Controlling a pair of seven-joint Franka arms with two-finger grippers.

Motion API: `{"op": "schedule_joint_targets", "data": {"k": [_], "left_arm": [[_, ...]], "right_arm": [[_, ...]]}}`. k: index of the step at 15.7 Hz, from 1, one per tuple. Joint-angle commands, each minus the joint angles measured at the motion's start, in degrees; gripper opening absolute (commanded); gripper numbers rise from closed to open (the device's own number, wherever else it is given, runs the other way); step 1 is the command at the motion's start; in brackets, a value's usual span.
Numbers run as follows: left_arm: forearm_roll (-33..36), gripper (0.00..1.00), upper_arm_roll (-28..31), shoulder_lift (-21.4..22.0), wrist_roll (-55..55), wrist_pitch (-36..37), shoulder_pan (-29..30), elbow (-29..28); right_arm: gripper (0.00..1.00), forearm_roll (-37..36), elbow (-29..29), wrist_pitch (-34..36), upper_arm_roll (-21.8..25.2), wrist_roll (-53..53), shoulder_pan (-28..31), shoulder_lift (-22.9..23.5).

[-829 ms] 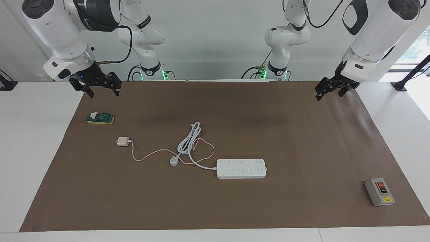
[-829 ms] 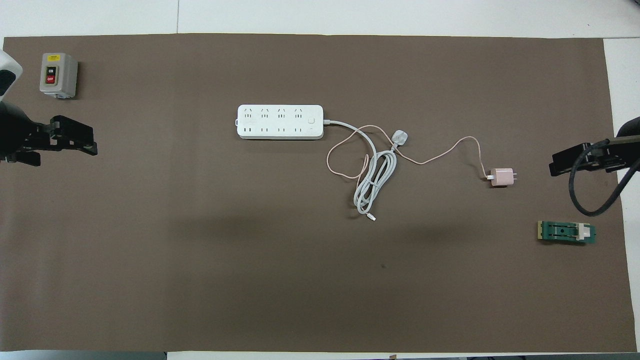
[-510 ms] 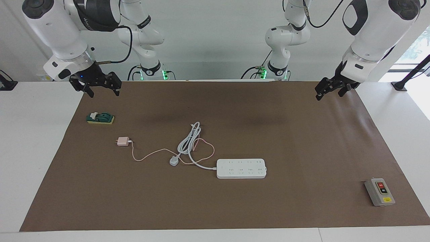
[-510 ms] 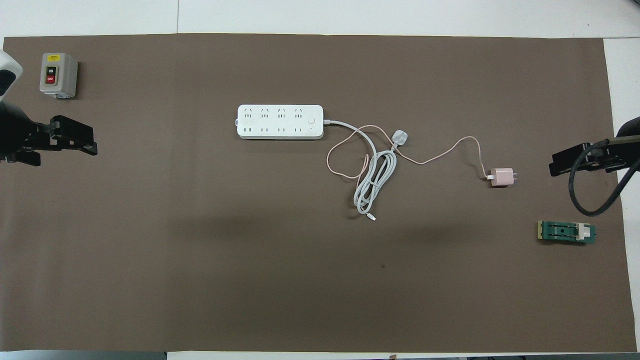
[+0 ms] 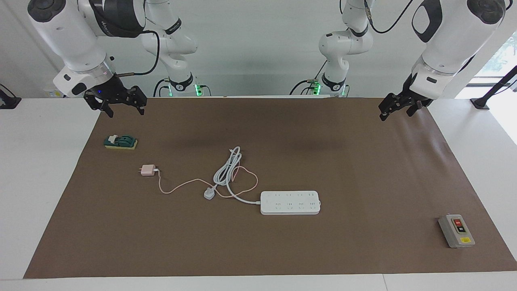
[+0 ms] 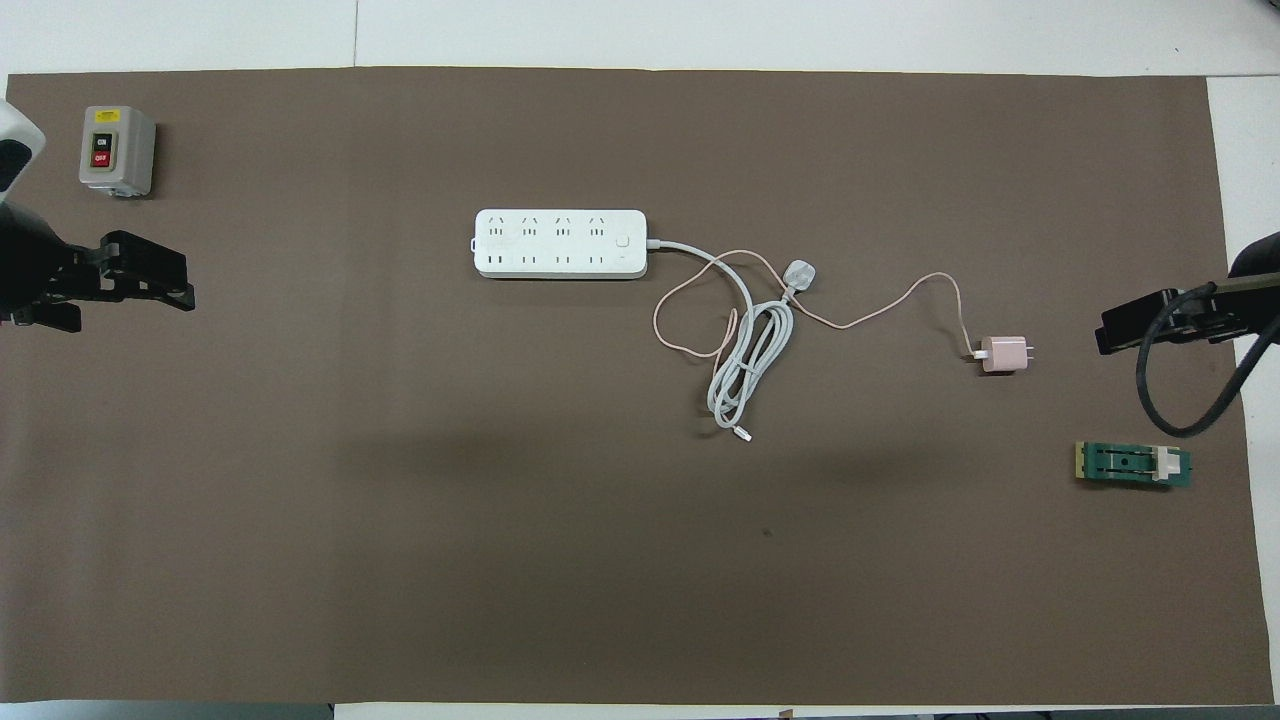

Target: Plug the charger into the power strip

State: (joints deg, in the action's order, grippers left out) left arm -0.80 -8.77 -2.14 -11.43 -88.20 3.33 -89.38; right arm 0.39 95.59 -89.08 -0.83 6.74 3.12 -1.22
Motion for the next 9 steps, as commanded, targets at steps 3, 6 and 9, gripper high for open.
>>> {"op": "schedule_joint_targets", "data": {"k": [3, 6, 9], "left_arm": [[-0.34, 1.0, 0.42, 1.26, 0.18, 0.13, -0.26, -1.14], [-0.43, 1.0, 0.42, 1.26, 0.18, 0.13, -0.26, -1.14], [-0.43, 1.0, 0.42, 1.26, 0.18, 0.13, -0.26, -1.14]], "right_arm": [[1.0, 0.23, 2.32, -4.88, -0.05, -12.16, 0.83, -1.33], [1.0, 0.05, 3.89, -7.15, -0.05, -24.62, 2.94, -1.68], [1.0, 0.05, 6.35, -8.83, -0.05, -40.44, 3.12, -2.82]]}}
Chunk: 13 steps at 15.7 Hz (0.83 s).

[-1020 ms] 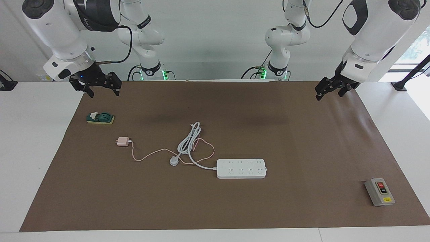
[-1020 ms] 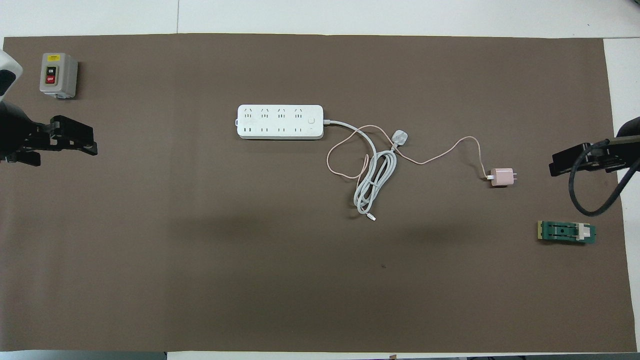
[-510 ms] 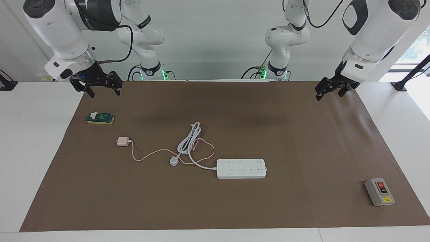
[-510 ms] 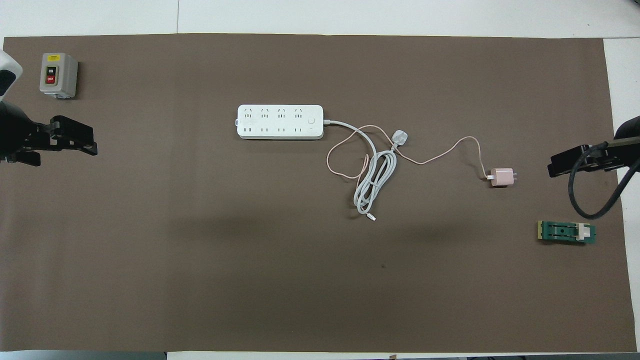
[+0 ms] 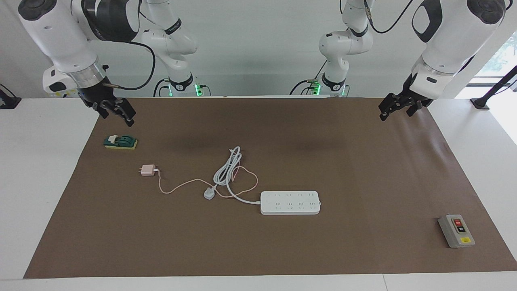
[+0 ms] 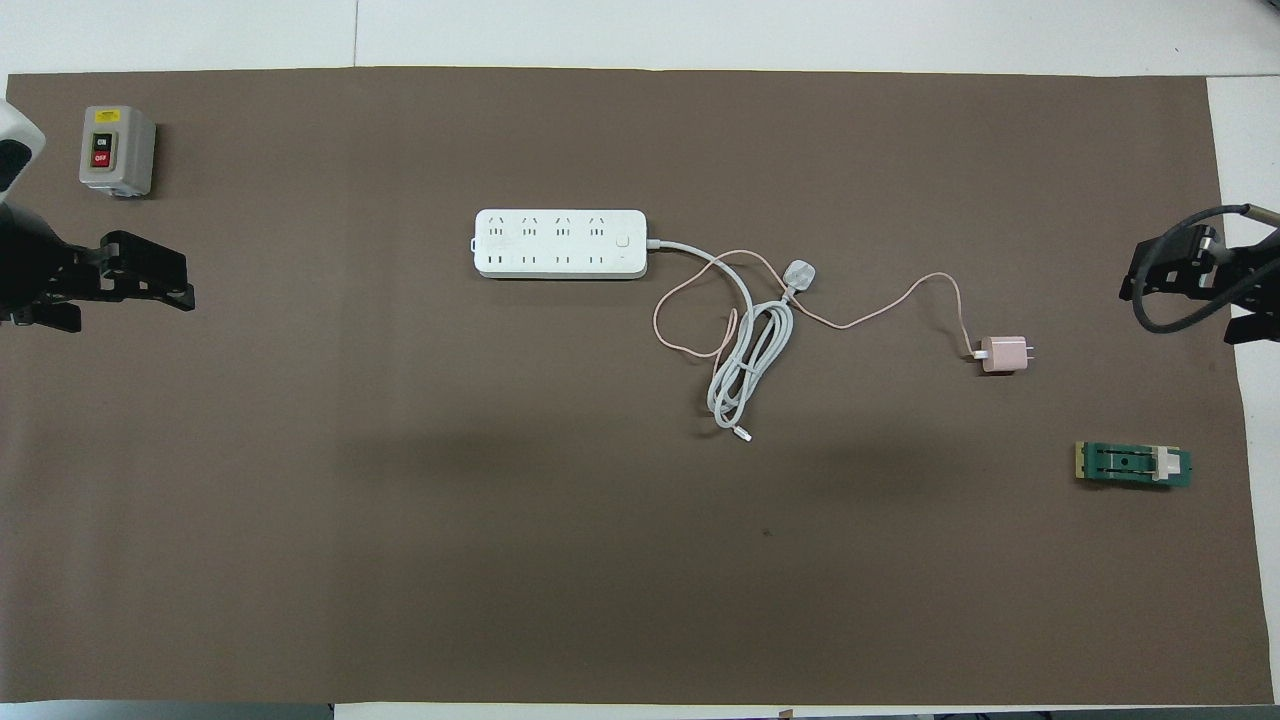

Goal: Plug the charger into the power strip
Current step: 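Move the right gripper open toward the pink charger plug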

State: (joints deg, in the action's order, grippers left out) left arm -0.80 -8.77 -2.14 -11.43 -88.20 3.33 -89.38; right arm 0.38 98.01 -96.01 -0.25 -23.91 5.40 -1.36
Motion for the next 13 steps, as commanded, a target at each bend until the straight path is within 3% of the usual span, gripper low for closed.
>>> {"op": "schedule_joint_targets", "data": {"k": [1, 7, 10, 13], "left_arm": [[-0.43, 1.0, 0.42, 1.26, 0.18, 0.13, -0.26, -1.14], [-0.43, 1.0, 0.42, 1.26, 0.18, 0.13, -0.26, -1.14], [-0.43, 1.0, 0.42, 1.26, 0.18, 0.13, -0.26, -1.14], [-0.34, 1.0, 0.42, 1.26, 0.18, 0.13, -0.26, -1.14]], "right_arm": [[1.0, 0.06, 5.25, -1.72, -0.62, -16.28, 0.76, -3.29], [1.0, 0.76, 6.93, -0.58, -0.63, -41.89, 0.93, -4.35], [1.0, 10.31, 9.12, -3.03, -0.45, -43.5, 3.29, -4.62], [1.0, 14.97, 9.39, -3.65, -0.45, -43.51, 6.72, -3.57]]}}
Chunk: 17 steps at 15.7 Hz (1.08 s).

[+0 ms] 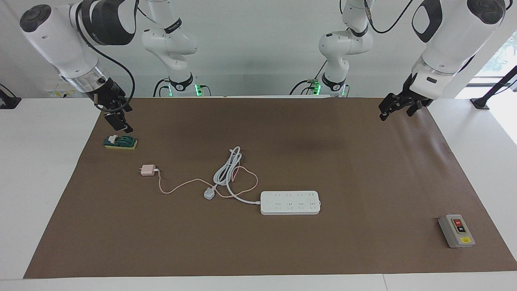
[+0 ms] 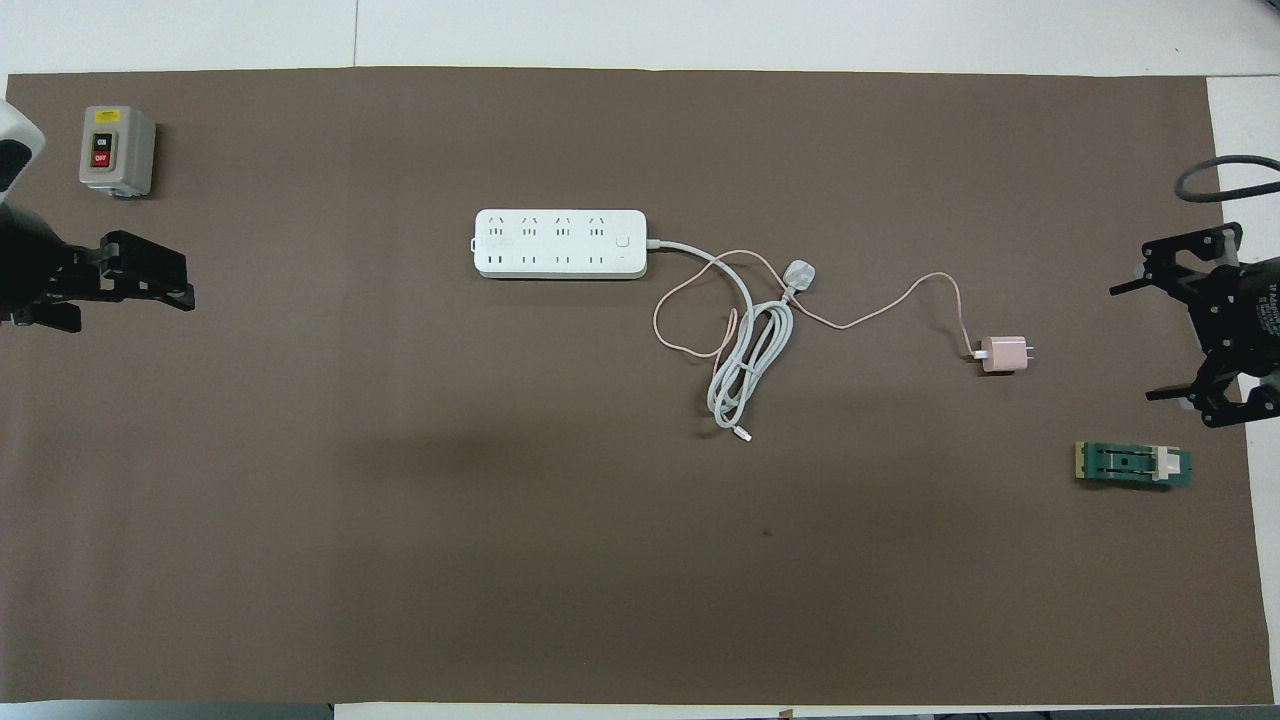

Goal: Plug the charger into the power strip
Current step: 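Move the right gripper open toward the pink charger plug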

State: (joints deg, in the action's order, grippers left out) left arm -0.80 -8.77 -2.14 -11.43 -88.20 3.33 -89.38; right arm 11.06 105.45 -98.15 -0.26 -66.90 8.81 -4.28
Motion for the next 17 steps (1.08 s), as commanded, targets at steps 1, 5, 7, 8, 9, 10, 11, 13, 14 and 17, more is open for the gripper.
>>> {"op": "schedule_joint_targets", "data": {"k": [1, 5, 7, 8, 9, 10, 11, 13, 14, 17], "left_arm": [[-0.43, 1.0, 0.42, 1.26, 0.18, 0.13, -0.26, -1.14], [-0.43, 1.0, 0.42, 1.26, 0.18, 0.13, -0.26, -1.14], [-0.43, 1.0, 0.42, 1.26, 0.18, 0.13, -0.26, -1.14], [-0.34, 1.0, 0.42, 1.26, 0.18, 0.13, -0.26, -1.14], [-0.43, 1.0, 0.42, 1.26, 0.18, 0.13, -0.26, -1.14], [-0.43, 1.0, 0.42, 1.26, 0.18, 0.13, -0.26, -1.14], [-0.43, 1.0, 0.42, 1.26, 0.18, 0.13, -0.26, -1.14], [-0.43, 1.0, 0.42, 1.26, 0.18, 0.13, -0.26, -1.14], [-0.43, 1.0, 0.42, 1.26, 0.18, 0.05, -0.26, -1.14], [-0.43, 1.0, 0.42, 1.26, 0.18, 0.13, -0.26, -1.14]], "right_arm": [[1.0, 5.45, 1.95, -1.43, -0.44, -0.42, 4.36, 0.23], [1.0, 9.41, 1.52, -1.43, -0.44, 1.68, 7.27, 4.71], [1.0, 9.41, 1.34, -1.43, -0.44, 6.06, 8.24, 7.09], [1.0, 9.59, 1.51, -1.43, -0.44, 7.56, 8.41, 8.31], [1.0, 10.37, 1.34, -1.6, -0.44, 7.93, 8.59, 9.63], [1.0, 12.29, 1.17, -2.3, -0.44, 9.84, 9.37, 11.82], [1.0, 12.92, 1.16, -3.53, -0.44, 12.3, 10.17, 13.15], [1.0, 13.19, 0.47, -4.59, -0.44, 13.46, 10.52, 15.17], [1.0, 13.45, -0.76, -4.51, -0.44, 13.99, 11.05, 17.45], [1.0, 15.39, -2.44, -4.33, -0.44, 16.19, 12.37, 21.24]]}}
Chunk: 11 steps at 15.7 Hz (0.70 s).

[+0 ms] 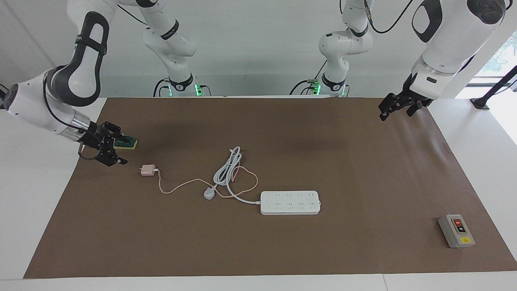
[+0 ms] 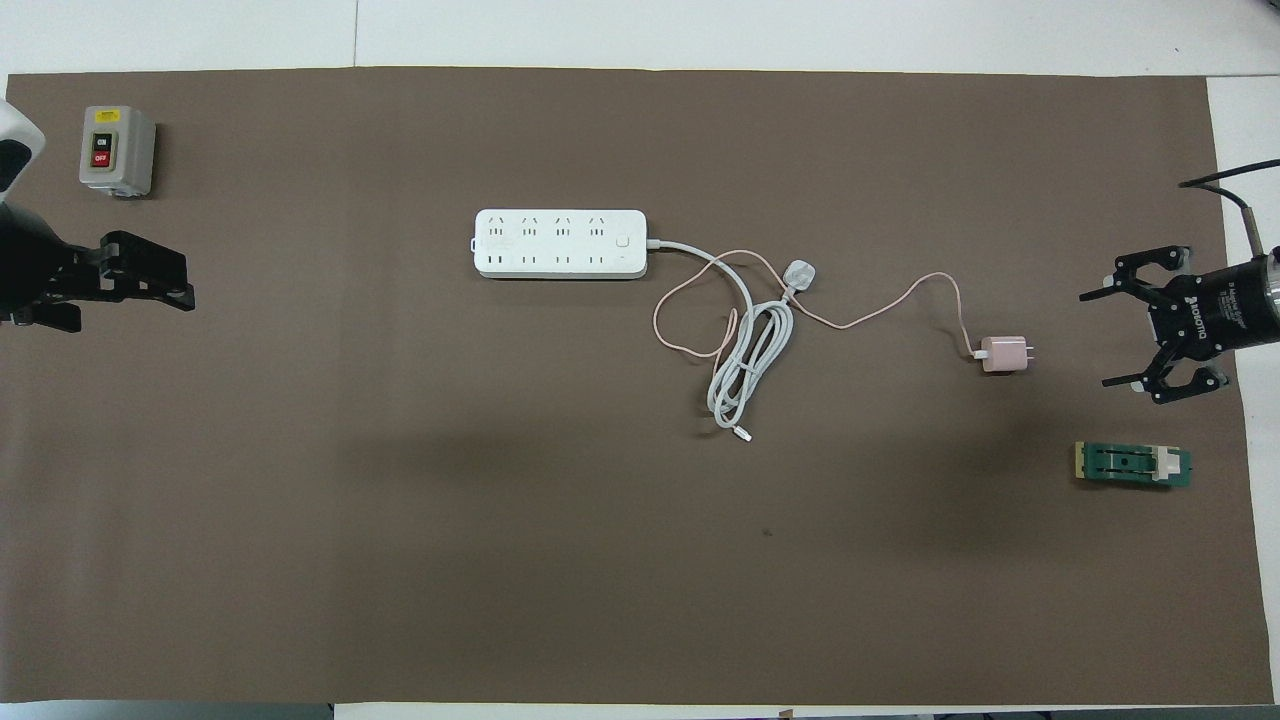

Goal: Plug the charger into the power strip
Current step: 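Move the right gripper open toward the pink charger plug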

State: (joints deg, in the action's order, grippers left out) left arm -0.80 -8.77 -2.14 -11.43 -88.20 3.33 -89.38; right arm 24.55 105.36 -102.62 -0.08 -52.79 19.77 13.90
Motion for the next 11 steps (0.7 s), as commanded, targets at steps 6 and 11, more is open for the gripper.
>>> {"op": "schedule_joint_targets", "data": {"k": [6, 11], "left_arm": [[-0.43, 1.0, 0.42, 1.26, 0.18, 0.13, -0.26, -1.14], [-0.43, 1.0, 0.42, 1.26, 0.18, 0.13, -0.26, -1.14]], "right_arm": [[1.0, 4.63, -2.0, -1.1, -0.62, 1.73, 0.88, 6.13], [1.0, 5.42, -1.57, -1.53, -0.62, -0.47, 1.15, 6.13]]}}
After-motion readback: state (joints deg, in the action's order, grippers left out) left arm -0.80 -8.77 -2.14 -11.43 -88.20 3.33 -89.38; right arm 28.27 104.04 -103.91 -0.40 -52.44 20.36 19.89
